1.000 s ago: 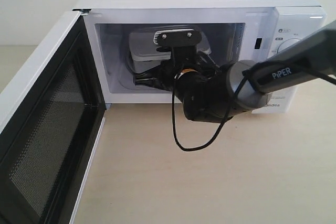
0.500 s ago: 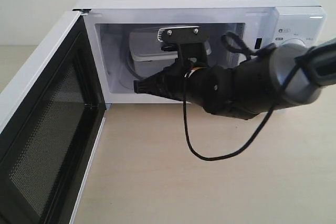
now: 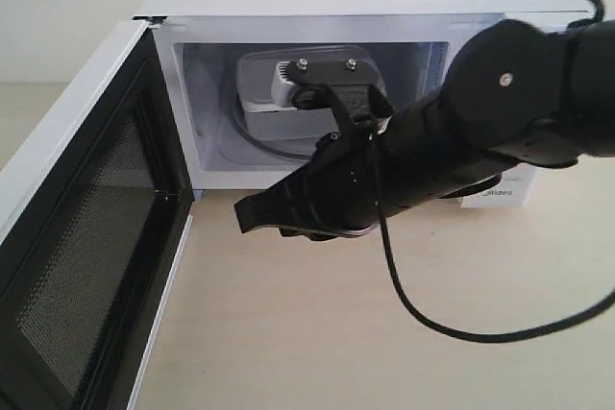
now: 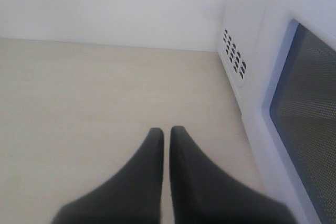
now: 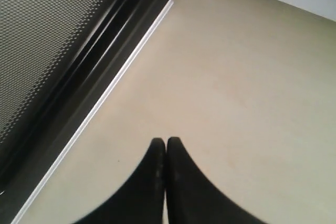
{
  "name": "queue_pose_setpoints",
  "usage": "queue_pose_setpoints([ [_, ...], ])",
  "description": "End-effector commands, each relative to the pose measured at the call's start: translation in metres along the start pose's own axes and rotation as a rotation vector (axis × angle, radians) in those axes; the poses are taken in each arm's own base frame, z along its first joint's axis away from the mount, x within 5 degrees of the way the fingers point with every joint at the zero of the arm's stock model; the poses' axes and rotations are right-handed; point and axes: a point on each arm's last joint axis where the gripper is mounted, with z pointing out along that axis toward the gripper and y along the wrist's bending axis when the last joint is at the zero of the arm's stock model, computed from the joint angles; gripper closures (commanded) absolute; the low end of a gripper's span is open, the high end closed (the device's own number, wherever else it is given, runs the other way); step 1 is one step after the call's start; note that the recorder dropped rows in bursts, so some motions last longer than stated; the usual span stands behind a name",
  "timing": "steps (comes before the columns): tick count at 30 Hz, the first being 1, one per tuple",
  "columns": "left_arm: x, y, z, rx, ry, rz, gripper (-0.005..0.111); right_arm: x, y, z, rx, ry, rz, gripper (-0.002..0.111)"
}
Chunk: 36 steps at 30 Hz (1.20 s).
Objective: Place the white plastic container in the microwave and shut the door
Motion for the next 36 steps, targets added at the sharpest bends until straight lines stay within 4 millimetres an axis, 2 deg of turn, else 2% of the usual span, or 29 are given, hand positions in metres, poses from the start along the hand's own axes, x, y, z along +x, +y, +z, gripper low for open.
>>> queue_pose_setpoints([
  [1, 0.001, 0.000, 0.000, -0.004, 0.004, -0.009, 0.102, 0.013, 0.004, -0.028, -0.015, -0.011, 0.000, 0.108],
  [5, 0.001, 0.000, 0.000, -0.004, 0.004, -0.009, 0.102, 0.029, 0.006, -0.050, -0.030, -0.021, 0.014, 0.108],
  [10, 0.001, 0.000, 0.000, -0.004, 0.004, -0.009, 0.102, 0.042, 0.013, -0.070, -0.082, 0.051, 0.005, 0.108],
  [15, 0.001, 0.000, 0.000, -0.004, 0.004, -0.009, 0.102, 0.040, 0.014, -0.073, -0.081, 0.025, -0.001, 0.108],
  [20, 0.001, 0.000, 0.000, -0.004, 0.004, -0.009, 0.102, 0.042, 0.009, -0.073, -0.031, 0.044, -0.147, 0.108],
  [24, 0.001, 0.000, 0.000, -0.004, 0.004, -0.009, 0.102, 0.038, 0.004, -0.078, 0.005, 0.009, -0.162, 0.108],
  [27, 0.001, 0.000, 0.000, -0.004, 0.004, -0.009, 0.102, 0.030, 0.008, -0.095, 0.014, -0.128, -0.200, 0.108],
  [31, 0.001, 0.000, 0.000, -0.004, 0.004, -0.009, 0.102, 0.022, 0.006, -0.139, 0.063, -0.346, -0.299, 0.108],
  [33, 0.001, 0.000, 0.000, -0.004, 0.004, -0.009, 0.102, 0.026, -0.003, -0.160, 0.110, -0.438, -0.272, 0.108],
  [36, 0.001, 0.000, 0.000, -0.004, 0.004, -0.009, 0.102, 0.045, -0.022, -0.191, 0.215, -0.571, -0.198, 0.108],
])
